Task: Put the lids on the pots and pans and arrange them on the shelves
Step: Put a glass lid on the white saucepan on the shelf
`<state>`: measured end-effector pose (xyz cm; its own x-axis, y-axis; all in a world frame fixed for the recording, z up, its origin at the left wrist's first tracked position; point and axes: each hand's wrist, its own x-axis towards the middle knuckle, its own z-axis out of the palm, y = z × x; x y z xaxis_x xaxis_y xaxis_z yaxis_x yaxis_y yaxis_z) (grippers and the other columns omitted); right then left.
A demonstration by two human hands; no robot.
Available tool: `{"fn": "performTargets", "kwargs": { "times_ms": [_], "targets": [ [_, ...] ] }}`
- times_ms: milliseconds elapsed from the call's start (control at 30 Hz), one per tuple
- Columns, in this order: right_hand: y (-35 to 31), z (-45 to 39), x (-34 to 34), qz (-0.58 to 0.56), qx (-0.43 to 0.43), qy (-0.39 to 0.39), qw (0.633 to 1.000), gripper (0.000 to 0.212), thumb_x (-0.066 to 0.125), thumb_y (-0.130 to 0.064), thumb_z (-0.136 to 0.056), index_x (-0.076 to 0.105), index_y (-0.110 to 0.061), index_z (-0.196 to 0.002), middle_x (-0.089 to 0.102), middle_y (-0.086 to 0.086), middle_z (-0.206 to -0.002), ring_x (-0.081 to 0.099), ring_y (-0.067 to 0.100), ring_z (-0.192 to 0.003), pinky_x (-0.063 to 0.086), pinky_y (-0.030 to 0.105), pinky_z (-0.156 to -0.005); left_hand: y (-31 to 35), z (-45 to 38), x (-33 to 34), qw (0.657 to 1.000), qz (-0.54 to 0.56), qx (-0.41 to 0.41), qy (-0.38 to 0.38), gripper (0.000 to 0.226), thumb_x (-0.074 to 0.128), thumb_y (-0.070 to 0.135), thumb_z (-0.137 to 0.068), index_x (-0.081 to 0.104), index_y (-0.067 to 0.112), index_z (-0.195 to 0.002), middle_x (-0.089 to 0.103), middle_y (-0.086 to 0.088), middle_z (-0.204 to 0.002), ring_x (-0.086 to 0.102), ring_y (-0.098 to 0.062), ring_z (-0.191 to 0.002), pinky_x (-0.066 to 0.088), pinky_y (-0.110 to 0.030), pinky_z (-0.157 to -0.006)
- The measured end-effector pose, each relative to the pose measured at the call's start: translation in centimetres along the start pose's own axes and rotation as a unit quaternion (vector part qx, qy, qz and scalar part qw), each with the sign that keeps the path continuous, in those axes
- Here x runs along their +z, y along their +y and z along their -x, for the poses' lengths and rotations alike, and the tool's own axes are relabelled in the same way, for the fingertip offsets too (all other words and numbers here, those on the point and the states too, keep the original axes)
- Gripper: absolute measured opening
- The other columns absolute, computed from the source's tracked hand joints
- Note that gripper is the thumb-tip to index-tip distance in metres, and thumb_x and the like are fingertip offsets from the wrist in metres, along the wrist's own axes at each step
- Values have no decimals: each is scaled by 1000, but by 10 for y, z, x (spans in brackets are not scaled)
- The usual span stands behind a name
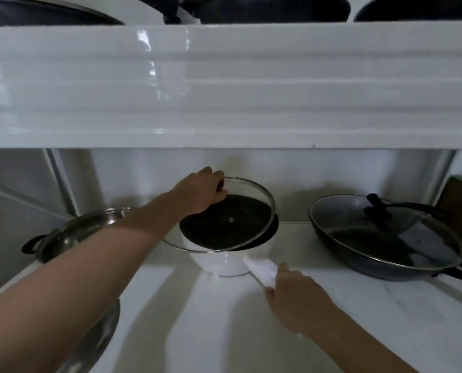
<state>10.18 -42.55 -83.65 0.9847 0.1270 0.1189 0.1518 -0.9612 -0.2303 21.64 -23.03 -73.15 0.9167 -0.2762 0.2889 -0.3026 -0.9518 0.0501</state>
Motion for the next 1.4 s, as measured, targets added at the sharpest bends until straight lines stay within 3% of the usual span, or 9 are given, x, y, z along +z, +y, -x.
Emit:
{"fn": "performTargets", "kwargs": {
  "times_ms": [167,400,633,733,867,1067,1167,1300,1400],
  "targets": [
    [2,-3,1,0,9,-16,1000,43,36,-37,-97,36,-11,-131,57,6,-120,58,21,-108,43,26,-84,-3,-31,34,1000,10,3,-9,34,47,38,-93,51,9,-109,51,-15,-107,57,-33,-94,47,-39,-80],
    [1,-2,1,8,17,-37,999,55,32,-37,-99,19,-10,-145,49,9,-132,52,24,-117,42,29,-94,-4,-55,56,999,-23,21,-19,35,45,39,-94,50,8,-110,51,-16,-109,53,-27,-84,41,-33,-73],
    [1,-1,0,7,14,-12,1000,49,35,-39,-97,29,-11,-137,52,9,-109,55,25,-97,41,23,-72,-4,-62,70,999,-27,33,-34,35,44,38,-94,50,9,-113,51,-17,-112,56,-31,-91,45,-37,-78],
    [1,-1,0,-10,14,-5,1000,41,36,-39,-97,35,-13,-128,49,5,-97,52,21,-87,35,24,-71,-3,-63,73,999,-21,35,-36,35,44,37,-94,50,8,-112,51,-17,-111,57,-33,-94,47,-40,-81],
    [1,-3,-1,-21,17,-8,1000,40,37,-40,-97,36,-13,-127,56,5,-109,59,20,-100,44,27,-80,-4,-65,74,998,-14,36,-39,34,44,38,-93,50,9,-111,51,-16,-111,56,-31,-92,46,-38,-79],
    [2,-2,0,-17,4,8,1000,35,37,-41,-96,38,-16,-121,51,3,-93,55,20,-88,34,22,-71,-4,-65,76,999,-7,26,-42,34,44,38,-93,49,9,-111,51,-16,-111,53,-29,-87,44,-37,-77],
    [2,-3,-1,-32,8,-2,999,33,39,-41,-95,39,-16,-118,33,-5,-73,44,19,-78,35,23,-70,-4,-66,76,999,-4,20,-43,34,44,38,-93,49,9,-111,51,-16,-111,54,-29,-89,45,-37,-77],
    [2,-3,-2,-37,7,-3,999,34,39,-41,-95,39,-16,-119,40,0,-87,45,18,-80,35,23,-70,-3,-66,76,999,-8,20,-44,33,44,36,-94,49,9,-112,51,-17,-112,49,-25,-83,41,-33,-72],
    [3,-3,-1,-34,8,-2,999,35,39,-41,-95,40,-15,-119,55,5,-101,59,19,-94,36,22,-70,-2,-66,76,999,-9,17,-47,34,44,36,-94,48,9,-114,50,-17,-113,53,-28,-86,42,-34,-74]
  ]
}}
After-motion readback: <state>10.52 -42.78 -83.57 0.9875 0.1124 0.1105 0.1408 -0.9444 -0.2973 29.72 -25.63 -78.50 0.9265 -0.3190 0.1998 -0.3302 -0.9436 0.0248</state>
